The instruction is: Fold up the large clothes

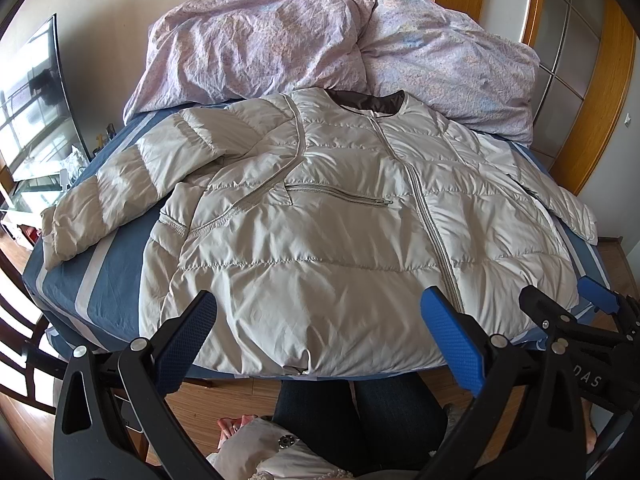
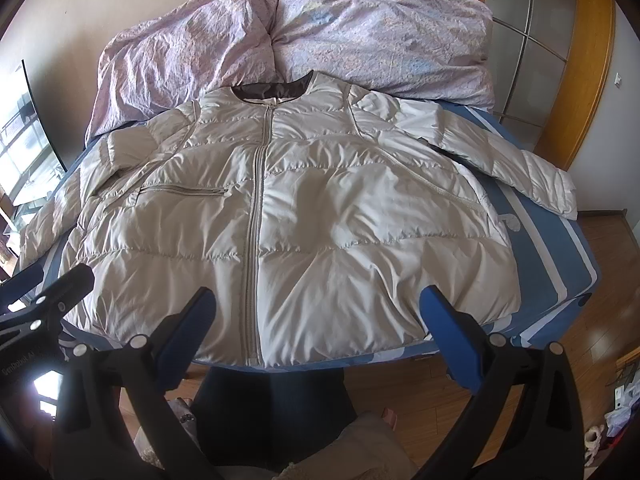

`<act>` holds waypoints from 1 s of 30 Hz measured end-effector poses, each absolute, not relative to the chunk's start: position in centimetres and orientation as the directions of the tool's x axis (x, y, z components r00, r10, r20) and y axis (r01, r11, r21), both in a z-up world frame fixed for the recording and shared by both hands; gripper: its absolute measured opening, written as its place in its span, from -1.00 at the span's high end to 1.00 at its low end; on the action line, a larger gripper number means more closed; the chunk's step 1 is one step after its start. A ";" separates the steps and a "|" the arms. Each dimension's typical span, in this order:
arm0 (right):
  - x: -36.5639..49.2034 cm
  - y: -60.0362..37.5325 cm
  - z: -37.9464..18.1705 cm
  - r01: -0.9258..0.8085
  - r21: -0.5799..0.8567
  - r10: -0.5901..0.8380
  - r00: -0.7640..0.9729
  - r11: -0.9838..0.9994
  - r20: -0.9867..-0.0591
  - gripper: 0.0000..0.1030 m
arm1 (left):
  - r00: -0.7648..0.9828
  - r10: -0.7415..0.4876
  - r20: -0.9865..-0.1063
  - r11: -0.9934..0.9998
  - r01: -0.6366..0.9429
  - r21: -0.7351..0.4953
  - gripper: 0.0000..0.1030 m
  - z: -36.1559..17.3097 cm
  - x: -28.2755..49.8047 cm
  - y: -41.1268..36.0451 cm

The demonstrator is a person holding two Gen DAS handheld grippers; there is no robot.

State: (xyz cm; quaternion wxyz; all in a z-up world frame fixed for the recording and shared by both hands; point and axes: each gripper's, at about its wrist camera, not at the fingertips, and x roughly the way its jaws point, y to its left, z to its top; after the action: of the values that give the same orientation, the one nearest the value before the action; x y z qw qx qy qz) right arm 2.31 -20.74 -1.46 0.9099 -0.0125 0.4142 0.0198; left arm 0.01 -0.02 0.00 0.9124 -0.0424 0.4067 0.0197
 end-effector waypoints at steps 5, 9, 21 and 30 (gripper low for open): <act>2.7 -20.9 -1.4 -0.042 -0.001 0.027 0.656 0.999 -0.755 -0.97 | 0.668 0.003 -0.744 0.996 -0.071 -0.060 -0.97 0.0 0.0 0.0; 2.9 -21.0 -1.5 -0.037 0.006 0.029 0.657 0.999 -0.753 -0.97 | 0.667 0.005 -0.745 0.996 -0.074 -0.059 -0.97 0.0 0.1 0.0; 7.4 -28.5 -1.8 0.021 0.272 0.163 0.753 0.962 -0.638 -0.97 | 0.658 -0.020 -0.753 0.993 -0.072 -0.089 -0.97 -0.8 3.6 1.1; 13.5 -42.8 -4.2 0.316 0.558 0.158 0.750 0.768 -0.642 -0.91 | 0.601 -0.151 -0.785 0.985 0.030 -0.167 -0.97 -1.7 8.6 0.9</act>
State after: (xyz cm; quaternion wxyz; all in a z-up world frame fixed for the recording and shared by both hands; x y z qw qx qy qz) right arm 13.53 -42.82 -4.16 0.8723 0.3378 0.3506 -0.0452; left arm 8.63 0.94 -1.66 0.8920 -0.0686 0.4438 -0.0507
